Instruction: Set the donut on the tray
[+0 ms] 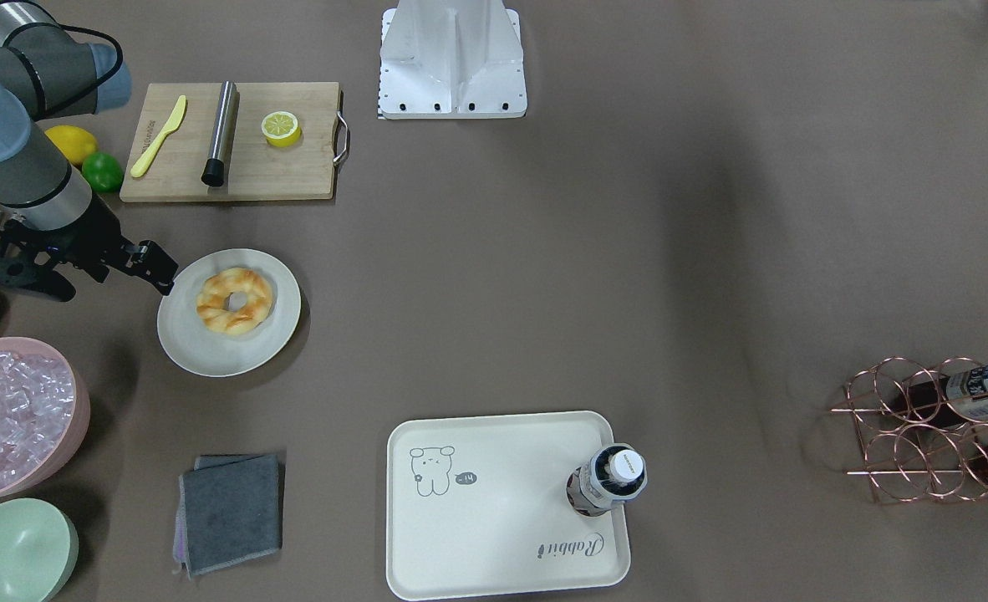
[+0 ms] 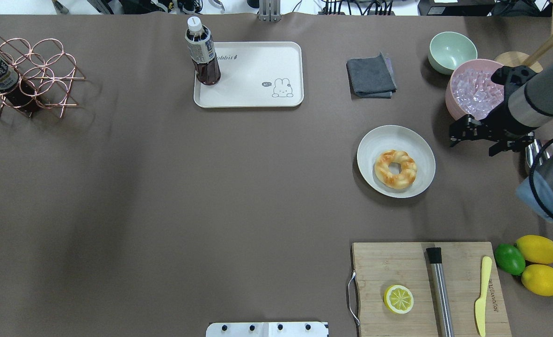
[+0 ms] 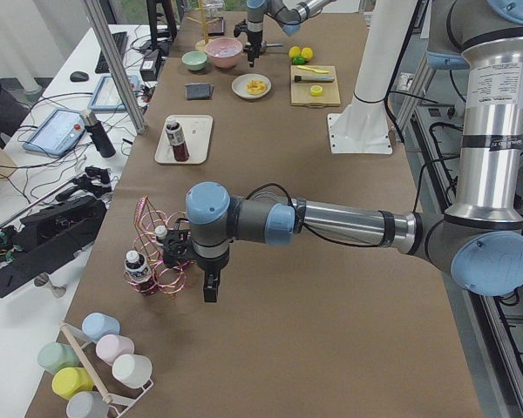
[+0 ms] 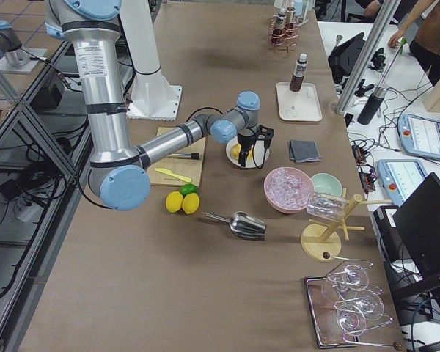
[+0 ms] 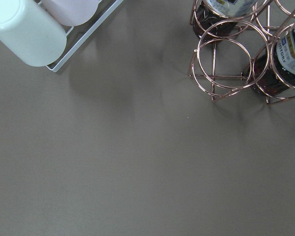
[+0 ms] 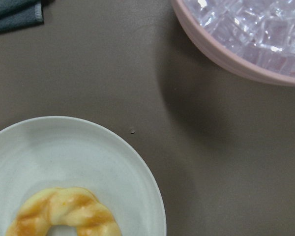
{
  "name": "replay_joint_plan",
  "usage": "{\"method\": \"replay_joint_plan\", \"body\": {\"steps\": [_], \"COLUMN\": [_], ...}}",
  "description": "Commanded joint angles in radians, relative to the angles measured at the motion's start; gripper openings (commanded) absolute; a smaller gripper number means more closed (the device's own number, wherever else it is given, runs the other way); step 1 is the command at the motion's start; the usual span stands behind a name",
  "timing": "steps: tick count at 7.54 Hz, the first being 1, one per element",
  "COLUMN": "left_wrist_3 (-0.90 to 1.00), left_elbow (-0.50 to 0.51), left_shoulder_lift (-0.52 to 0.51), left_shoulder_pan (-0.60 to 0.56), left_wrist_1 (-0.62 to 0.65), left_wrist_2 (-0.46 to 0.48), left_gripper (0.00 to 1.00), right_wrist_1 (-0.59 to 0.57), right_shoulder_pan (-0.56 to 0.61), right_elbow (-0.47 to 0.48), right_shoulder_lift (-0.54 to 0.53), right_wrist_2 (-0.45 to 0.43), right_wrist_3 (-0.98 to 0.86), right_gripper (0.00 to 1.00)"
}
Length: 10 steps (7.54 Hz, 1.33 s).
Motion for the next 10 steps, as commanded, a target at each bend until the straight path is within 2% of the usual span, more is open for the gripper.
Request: {"method": "replay_joint_plan", "body": {"steps": [1,4,5,6,8,10], "left_wrist_3": [0.000,0.000,0.000,0.000,0.000,0.000], "left_elbow": [-0.001,0.002,0.002,0.000,0.000,0.002], "left_shoulder_lift": [0.001,-0.001,0.001,0.001,0.002,0.001], "left_shoulder_pan": [0.000,0.000,0.000,0.000,0.000,0.000], "left_wrist_1": [0.000,0.000,0.000,0.000,0.000,0.000], "left_wrist_2": [0.002,0.002,0.000,0.000,0.000,0.000], "left_gripper": [0.99,0.99,0.99,0.99,0.99,0.99], "right_wrist_1": [0.121,0.348,0.348,0.345,0.345,0.347], "right_shoulder_pan": [-0.018,-0.045,-0.056,-0.059,-0.057,-0.059], "right_elbow": [-0.065,-0.197,-0.199,-0.192,-0.180,-0.182], "right_shoulder_lift": [-0.010,-0.003,-0.001,-0.001,-0.009,-0.018], "right_wrist_2": [-0.022,-0.020,-0.022,-0.020,-0.019,-0.017], "right_wrist_3": [0.022,0.130,0.136,0.136,0.136,0.136], "right_gripper": [0.98,0.94,0.90,0.83,0.51,0.45]}}
